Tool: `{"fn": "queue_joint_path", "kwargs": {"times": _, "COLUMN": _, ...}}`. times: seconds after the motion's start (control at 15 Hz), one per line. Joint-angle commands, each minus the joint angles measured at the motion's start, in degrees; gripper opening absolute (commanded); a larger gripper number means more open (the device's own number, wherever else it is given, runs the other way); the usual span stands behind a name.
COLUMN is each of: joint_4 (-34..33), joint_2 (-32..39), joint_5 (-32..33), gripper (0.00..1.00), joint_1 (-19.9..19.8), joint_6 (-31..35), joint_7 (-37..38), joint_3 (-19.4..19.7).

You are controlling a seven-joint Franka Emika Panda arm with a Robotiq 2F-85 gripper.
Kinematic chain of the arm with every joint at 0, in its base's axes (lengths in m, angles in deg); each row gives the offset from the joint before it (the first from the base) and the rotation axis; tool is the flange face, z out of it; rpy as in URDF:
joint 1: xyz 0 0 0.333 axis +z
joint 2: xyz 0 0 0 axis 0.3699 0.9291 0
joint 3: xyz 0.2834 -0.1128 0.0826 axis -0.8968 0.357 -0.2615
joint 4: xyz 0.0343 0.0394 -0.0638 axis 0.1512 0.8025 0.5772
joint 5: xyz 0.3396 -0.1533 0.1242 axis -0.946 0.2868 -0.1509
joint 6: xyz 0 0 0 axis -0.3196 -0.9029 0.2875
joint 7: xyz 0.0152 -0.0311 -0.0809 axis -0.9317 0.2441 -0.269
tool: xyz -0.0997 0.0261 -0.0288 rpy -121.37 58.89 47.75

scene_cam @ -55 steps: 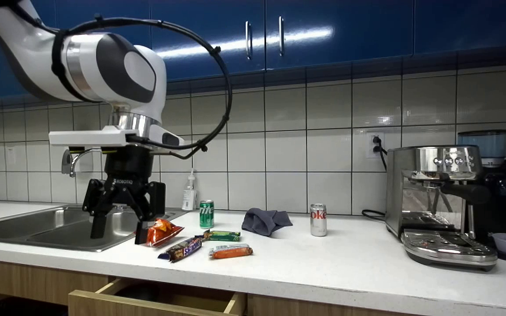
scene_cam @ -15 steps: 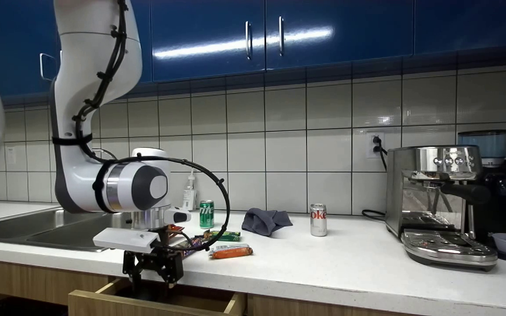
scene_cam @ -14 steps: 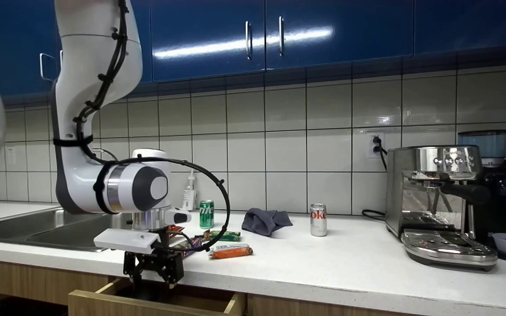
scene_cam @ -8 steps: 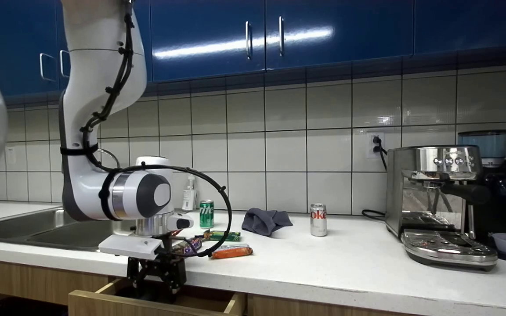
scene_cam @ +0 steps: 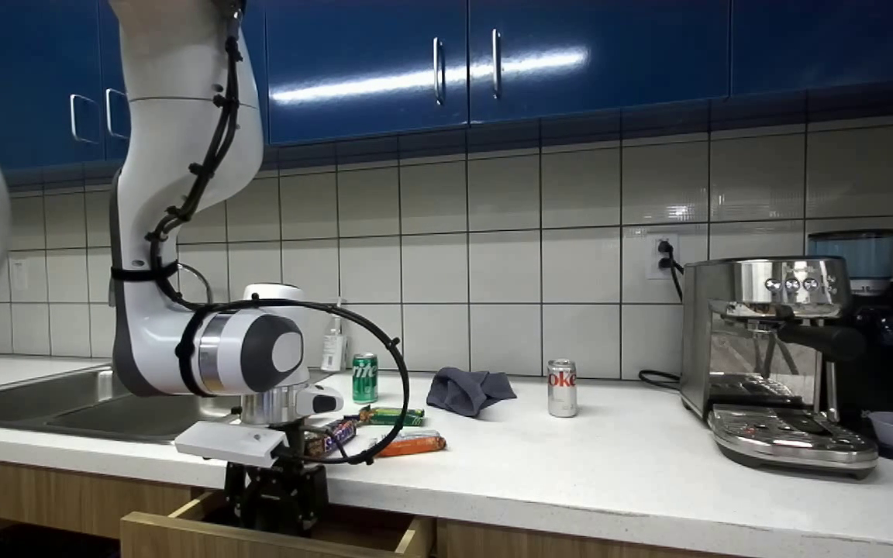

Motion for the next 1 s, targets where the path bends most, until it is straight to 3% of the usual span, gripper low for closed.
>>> {"fn": "queue_joint_path", "kwargs": {"times": 0.0, "joint_4": 2.0, "joint_2": -2.2, "joint_5": -2.5, "gripper": 1.0, "joint_1": -3.2, "joint_6": -1.8, "joint_7": -2.1, "joint_3": -3.0}}
{"fn": "queue_joint_path", "kwargs": {"times": 0.47, "joint_4": 4.8, "joint_2": -4.3, "joint_5": -5.5, "gripper": 1.0, "joint_1": -6.3, "joint_6": -4.5, "joint_7": -4.3, "joint_3": -5.8}}
{"fn": "queue_joint_path", "kwargs": {"times": 0.93, "joint_4": 7.5, "joint_2": -6.9, "joint_5": -6.3, "gripper": 1.0, "joint_1": -6.1, "joint_6": -9.3, "joint_7": -4.6, "joint_3": -6.1}}
